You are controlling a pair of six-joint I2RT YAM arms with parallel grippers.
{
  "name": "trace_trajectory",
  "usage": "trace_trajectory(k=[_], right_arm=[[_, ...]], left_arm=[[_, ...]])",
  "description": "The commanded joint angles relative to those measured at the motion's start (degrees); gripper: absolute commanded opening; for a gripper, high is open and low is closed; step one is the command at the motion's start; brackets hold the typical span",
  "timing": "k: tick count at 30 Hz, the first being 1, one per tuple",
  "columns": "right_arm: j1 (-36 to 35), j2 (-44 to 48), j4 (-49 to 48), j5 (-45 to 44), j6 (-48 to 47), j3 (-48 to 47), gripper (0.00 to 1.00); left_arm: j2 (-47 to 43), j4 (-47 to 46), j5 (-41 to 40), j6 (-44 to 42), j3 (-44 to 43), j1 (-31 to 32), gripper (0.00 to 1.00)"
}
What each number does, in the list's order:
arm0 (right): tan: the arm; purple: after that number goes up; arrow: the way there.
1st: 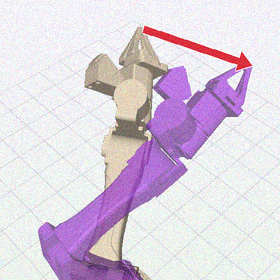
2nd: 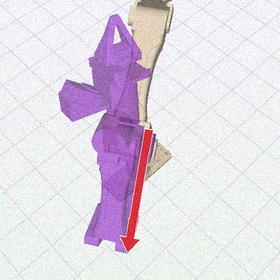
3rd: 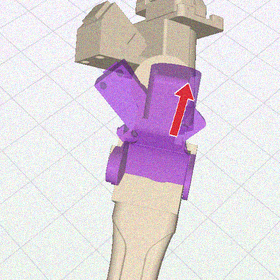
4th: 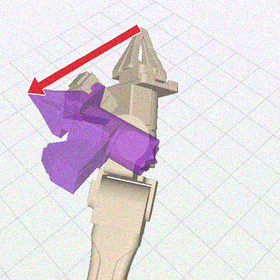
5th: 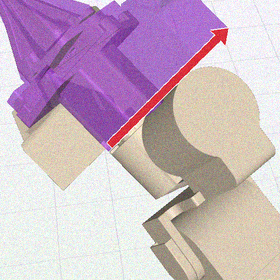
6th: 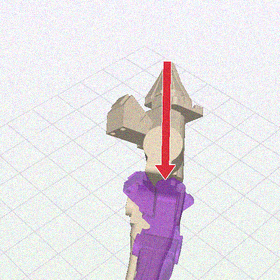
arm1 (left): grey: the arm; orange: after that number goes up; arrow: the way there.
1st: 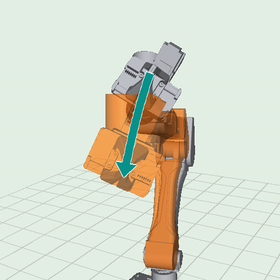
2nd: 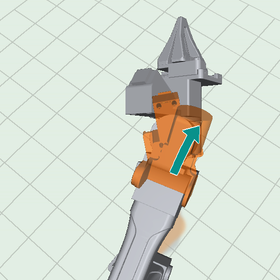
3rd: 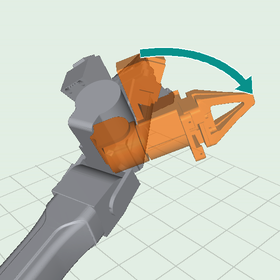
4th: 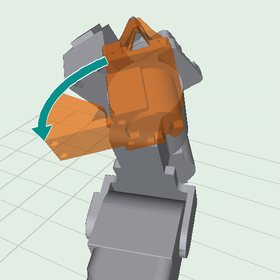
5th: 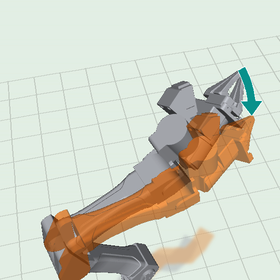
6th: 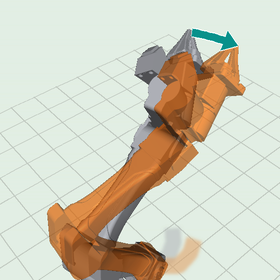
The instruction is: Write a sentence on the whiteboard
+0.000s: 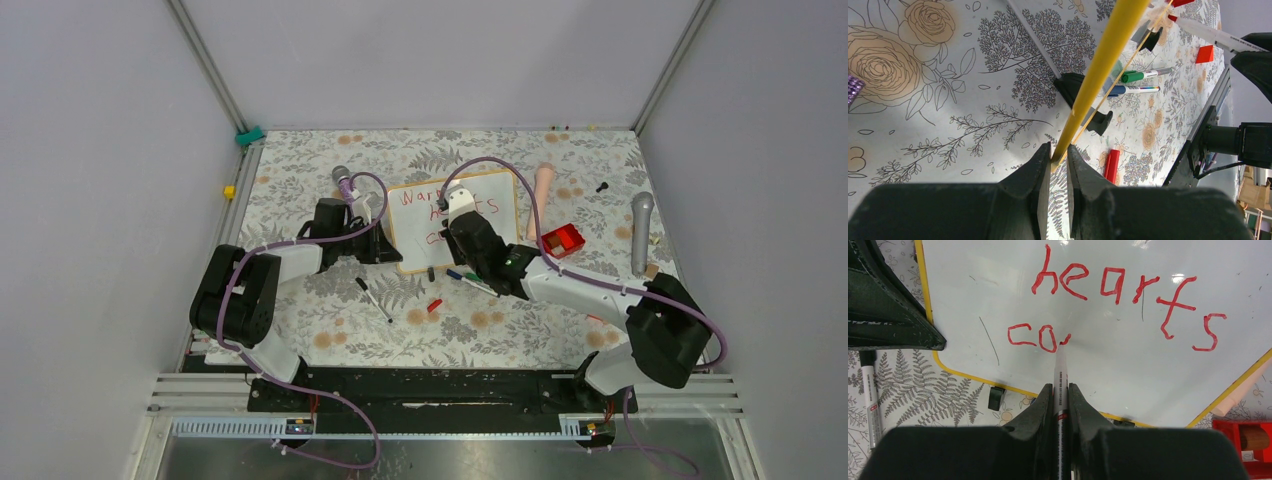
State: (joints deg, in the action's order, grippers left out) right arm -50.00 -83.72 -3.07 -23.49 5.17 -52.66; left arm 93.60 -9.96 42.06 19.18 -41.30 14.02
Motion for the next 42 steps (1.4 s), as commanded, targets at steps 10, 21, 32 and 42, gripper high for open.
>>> trace_trajectory(k=[10,21,32,42], right_arm=[[1.0,-1.8,-0.4,-2.5,-0.9,-3.4,0.00],[1.1,-2.3,-0.4,-3.7,-1.5,-3.4,0.00],[1.5,-2.5,-0.4,-4.3,-1.4,-3.7,0.00],[2.2,-2.1,0.3,-4.6,-1.2,-3.6,0.00]], left_arm=[[0.3,-1.3,-1.7,-0.8,-1.9,-0.5,0.00],[0.4,-1.2,-1.7,-0.8,-2.0,-0.5,0.00],[0.4,-1.2,-1.7,-0.8,-2.0,-0.5,0.00],[0.4,-1.3,-1.8,-0.9,-2.0,-0.5,0.00]])
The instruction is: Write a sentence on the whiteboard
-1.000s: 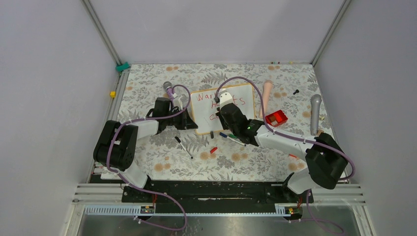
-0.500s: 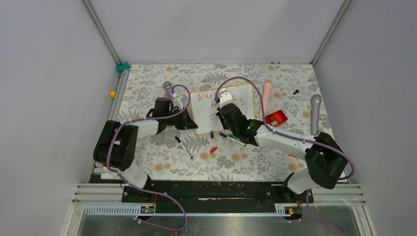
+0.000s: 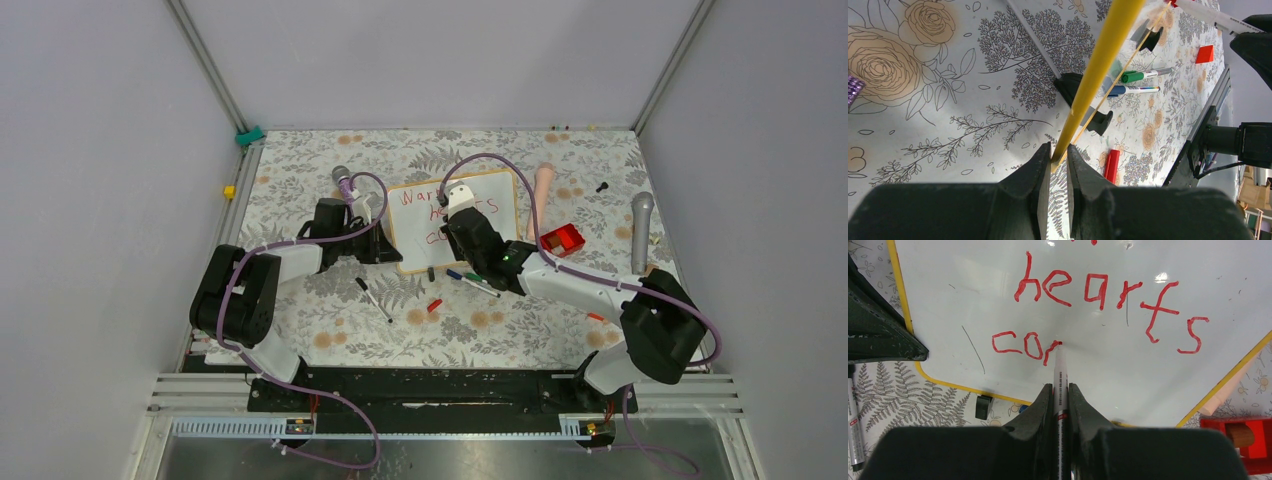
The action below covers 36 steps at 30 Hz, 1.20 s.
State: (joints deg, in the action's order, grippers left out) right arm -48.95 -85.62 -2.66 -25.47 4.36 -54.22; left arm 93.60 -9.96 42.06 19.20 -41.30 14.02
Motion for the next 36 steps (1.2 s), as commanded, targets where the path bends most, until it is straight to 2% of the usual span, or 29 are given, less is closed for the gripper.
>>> trace_trajectory(k=[1,16,36], right_arm=[[1.2,-0.1,0.0,-2.6,-0.4,-2.0,0.00],[1.7,1.6,0.4,-3.0,-0.4,-0.3,0.00],[1.7,2.2,4.3,1.6,1.4,1.1,0.00]], left_arm=[[0.4,-1.3,-1.8,-0.8,-2.0,-0.5,0.00],[0.3,-1.1,-1.8,-0.9,-2.0,-0.5,0.00],[0.4,-1.1,-1.9,-0.9,-1.9,-0.5,0.00]])
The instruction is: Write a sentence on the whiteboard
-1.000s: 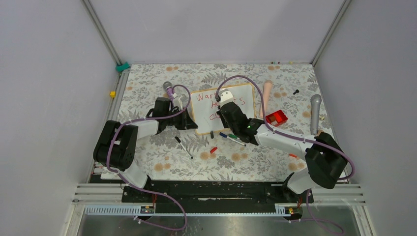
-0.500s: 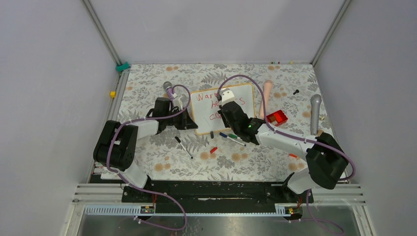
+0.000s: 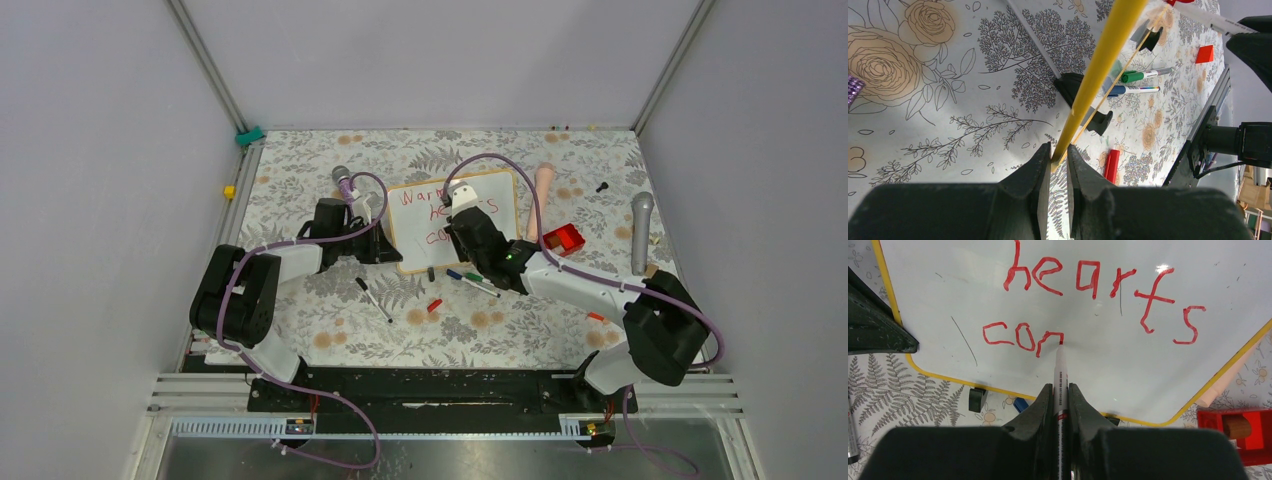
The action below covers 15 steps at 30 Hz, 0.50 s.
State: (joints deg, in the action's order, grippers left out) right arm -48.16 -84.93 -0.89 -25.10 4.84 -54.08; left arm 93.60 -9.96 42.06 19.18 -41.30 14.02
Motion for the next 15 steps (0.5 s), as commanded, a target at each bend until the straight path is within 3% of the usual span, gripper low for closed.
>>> trace_trajectory(k=[1,15], right_arm=[[0.9,1.7,2.7,1.4,1.0,1.1,0.00],[0.9,2.2,3.9,2.4,1.7,0.9,0.00]], left_arm=[[0.3,-1.1,-1.9,-0.9,-2.0,-0.5,0.00],[0.2,-1.2,-1.9,-0.9,-2.0,-0.5,0.00]])
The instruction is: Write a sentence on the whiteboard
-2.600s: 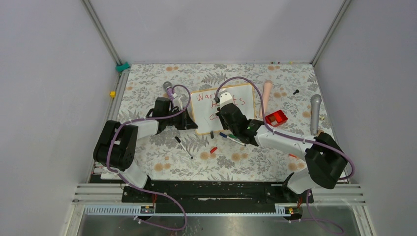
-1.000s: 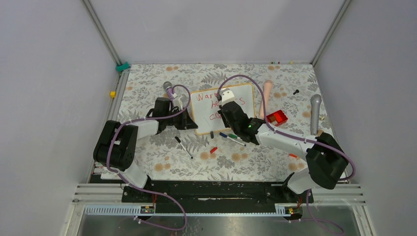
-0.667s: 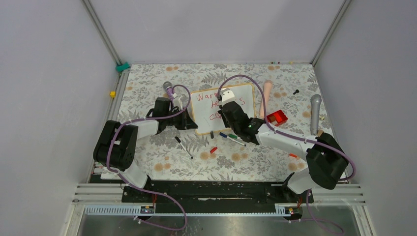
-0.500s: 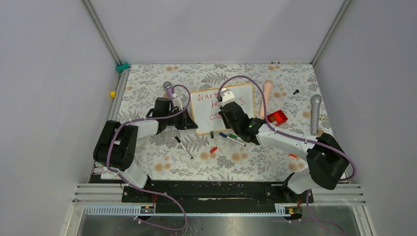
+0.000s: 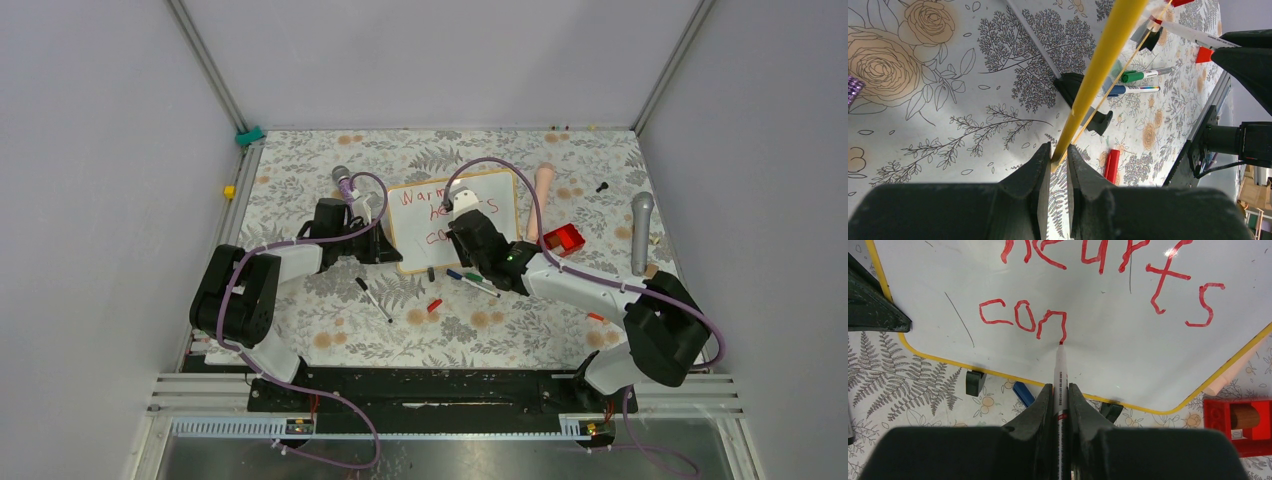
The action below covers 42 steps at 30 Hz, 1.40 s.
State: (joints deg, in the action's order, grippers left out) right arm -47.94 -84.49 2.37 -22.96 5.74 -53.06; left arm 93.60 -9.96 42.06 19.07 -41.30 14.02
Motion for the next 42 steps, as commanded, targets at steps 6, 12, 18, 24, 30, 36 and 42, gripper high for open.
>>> trace_trajectory(k=[6,12,18,24,30,36,42], right_arm=[[0.7,6.7,1.0,0.8,1.1,0.0,0.00],[0.8,9.1,-0.7,-2.7,1.2,1.6,0.00],[0.7,8.3,-0.4,-4.4,3.2,0.8,0.00],[0.7,9.4,-1.6,-3.7,4.8,1.9,0.00],[0.7,11.7,-11.1,-3.6,4.0,8.0,0.00],[0.8,13.0,-17.3,-2.2,1.5,12.0,0.00],[1.3,12.0,-16.6,-2.3,1.2,11.0,0.00]], left_arm=[[0.3,-1.1,-1.9,-0.8,-2.0,-0.5,0.00],[0.3,-1.1,-1.8,-0.8,-2.0,-0.5,0.00],[0.5,-1.2,-1.7,-0.7,-2.0,-0.5,0.00],[0.4,-1.1,-1.7,-0.7,-2.0,-0.5,0.00],[0.4,-1.1,-1.8,-0.7,-2.0,-0.5,0.00],[0.3,-1.1,-1.7,-0.7,-2.0,-0.6,0.00],[0.3,-1.1,-1.7,-0.7,-2.0,-0.5,0.00]])
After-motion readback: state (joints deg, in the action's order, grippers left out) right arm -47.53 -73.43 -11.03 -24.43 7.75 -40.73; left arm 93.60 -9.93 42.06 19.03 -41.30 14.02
